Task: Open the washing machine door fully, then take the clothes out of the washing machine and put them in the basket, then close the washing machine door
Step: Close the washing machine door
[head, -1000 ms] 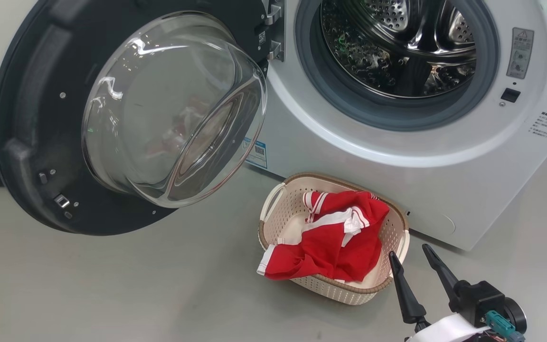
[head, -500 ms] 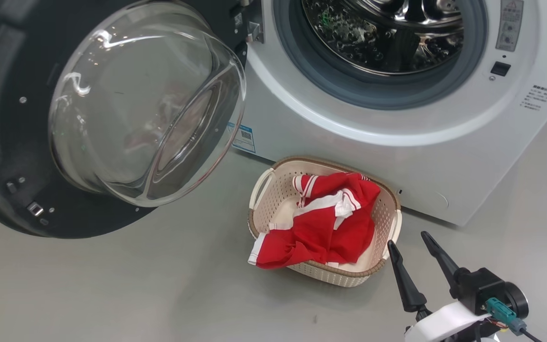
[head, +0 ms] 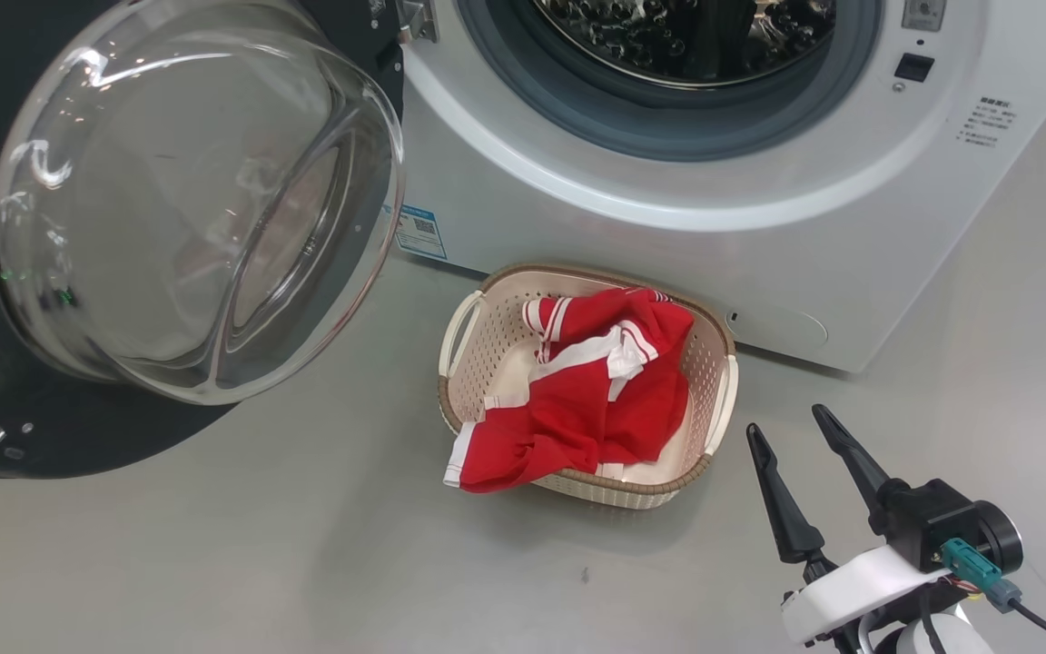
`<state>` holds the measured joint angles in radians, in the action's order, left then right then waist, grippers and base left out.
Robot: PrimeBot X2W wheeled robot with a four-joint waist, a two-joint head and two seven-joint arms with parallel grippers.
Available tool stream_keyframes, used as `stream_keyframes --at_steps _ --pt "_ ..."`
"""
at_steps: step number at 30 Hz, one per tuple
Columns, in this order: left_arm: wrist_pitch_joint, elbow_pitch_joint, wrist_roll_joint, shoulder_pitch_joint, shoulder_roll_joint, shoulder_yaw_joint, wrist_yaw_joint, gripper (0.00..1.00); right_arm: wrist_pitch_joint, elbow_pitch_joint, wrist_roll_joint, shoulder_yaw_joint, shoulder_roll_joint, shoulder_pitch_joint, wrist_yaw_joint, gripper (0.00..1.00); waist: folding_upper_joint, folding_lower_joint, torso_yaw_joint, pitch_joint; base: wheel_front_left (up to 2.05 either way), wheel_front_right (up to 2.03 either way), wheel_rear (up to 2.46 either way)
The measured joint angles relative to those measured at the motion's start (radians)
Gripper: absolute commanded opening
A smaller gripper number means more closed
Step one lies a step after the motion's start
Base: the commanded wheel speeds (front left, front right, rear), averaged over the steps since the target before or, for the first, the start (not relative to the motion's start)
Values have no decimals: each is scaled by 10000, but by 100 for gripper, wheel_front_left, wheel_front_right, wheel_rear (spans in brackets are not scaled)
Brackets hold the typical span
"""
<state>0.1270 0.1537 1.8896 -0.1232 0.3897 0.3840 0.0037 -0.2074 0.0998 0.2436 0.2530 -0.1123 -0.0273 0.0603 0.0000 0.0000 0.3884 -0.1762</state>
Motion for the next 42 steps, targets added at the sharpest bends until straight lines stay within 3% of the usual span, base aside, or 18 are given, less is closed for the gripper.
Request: stream_keyframes --at_steps 11,26,42 --pt "282 744 29 -727 65 -194 -15 0 56 -184 -8 -234 -178 195 -4 100 0 0 -347 -520 0 0 0" --pt "878 1363 115 -1083 184 -395 -623 0 56 -142 25 -280 -190 235 -6 100 0 0 -293 -614 0 0 0" --pt "2763 1461 1018 -1008 222 -681 -897 0 21 33 113 -305 -130 231 -6 100 0 0 -112 -276 0 0 0"
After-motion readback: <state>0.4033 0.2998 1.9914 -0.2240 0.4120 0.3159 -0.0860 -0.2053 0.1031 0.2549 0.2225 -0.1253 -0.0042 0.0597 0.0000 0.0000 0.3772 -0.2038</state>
